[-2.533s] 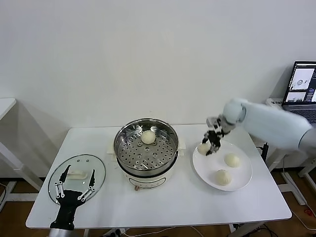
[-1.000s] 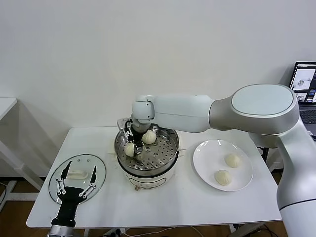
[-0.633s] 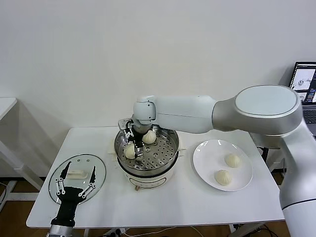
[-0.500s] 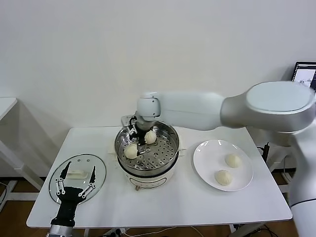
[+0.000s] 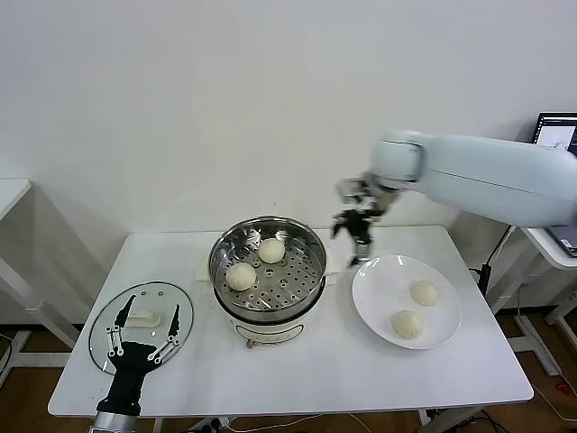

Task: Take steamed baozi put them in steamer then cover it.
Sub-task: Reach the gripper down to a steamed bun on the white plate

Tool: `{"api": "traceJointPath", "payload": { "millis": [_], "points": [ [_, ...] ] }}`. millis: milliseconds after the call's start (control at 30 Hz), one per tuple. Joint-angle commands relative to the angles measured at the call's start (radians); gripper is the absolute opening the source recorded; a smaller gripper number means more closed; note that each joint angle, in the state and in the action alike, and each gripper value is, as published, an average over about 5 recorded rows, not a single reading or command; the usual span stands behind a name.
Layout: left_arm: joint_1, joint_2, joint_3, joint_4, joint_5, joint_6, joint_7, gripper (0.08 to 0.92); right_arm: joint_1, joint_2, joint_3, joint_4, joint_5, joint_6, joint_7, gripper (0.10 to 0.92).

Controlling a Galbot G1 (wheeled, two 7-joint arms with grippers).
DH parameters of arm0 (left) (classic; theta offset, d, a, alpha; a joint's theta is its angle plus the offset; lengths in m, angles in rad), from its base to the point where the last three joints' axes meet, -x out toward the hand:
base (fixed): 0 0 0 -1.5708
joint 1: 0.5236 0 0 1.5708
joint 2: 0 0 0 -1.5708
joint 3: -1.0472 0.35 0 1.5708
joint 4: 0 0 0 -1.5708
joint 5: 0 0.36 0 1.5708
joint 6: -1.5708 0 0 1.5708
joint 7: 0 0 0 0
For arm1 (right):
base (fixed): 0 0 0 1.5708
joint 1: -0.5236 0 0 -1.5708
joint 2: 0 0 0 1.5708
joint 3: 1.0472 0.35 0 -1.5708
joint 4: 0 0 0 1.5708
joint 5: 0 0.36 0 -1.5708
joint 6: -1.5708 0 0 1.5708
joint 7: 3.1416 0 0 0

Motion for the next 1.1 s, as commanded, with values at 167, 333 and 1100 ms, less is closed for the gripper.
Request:
{"api": "traceJointPath", "payload": {
  "millis": [167,333,1100],
  "points": [
    [0.007,-0.004,-0.007,-0.002,0.005,-0.001,-0.001,0.823,-0.317,-0.235,0.063,-0.052,-0.178,0.065,-0.019,0.823],
    [0.012,-0.006,-0.017,0.007,0.015,-0.004,-0.001,0.823,-0.429,-0.217,0.145,-0.104,-0.220,0.068,0.009,0.823],
    [0.016,-0.012,-0.035,0.011,0.002,-0.001,-0.003,0.823,-0.565,-0.113,0.277,-0.223,-0.246,0.071,0.092,0.790]
  ]
}}
